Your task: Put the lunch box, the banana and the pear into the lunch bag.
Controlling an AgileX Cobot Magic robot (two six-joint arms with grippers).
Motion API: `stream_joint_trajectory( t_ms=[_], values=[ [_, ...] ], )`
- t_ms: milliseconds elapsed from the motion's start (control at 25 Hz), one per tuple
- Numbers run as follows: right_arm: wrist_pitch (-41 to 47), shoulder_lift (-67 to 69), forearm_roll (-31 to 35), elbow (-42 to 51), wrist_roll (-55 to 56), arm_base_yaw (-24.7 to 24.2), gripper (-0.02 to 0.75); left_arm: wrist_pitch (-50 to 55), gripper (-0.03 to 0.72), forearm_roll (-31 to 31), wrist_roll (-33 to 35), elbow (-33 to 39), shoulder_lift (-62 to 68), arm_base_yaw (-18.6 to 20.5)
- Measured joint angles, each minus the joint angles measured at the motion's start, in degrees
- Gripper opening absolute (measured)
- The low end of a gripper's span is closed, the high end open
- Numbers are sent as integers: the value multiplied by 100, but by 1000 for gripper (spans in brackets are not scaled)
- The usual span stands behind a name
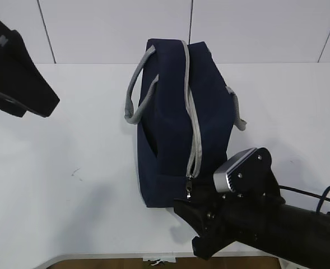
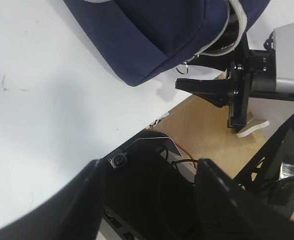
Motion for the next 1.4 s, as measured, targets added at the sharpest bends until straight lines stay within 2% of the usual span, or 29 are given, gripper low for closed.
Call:
stream_joint_trajectory(
  t_ms=[280,400,480,520,560,800,1400],
  values=[
    [-15,0,0,0,13,0,335,0,433,0,0,0,0,0],
    [-15,0,24,0,24,0,267,0,433,0,0,0,0,0],
    [-15,0,24,0,24,0,263,0,433,0,0,0,0,0],
    [-15,0,74,36,35,0,223,0,430,0,0,0,0,0],
    [-15,0,89,36,35,0,218,0,425,0,0,0,0,0],
    [-15,0,133,36,35,0,209,0,390,0,-5,0,0,0],
    [-15,0,213,182,71,0,205,0,385,0,-13,0,0,0]
  ],
)
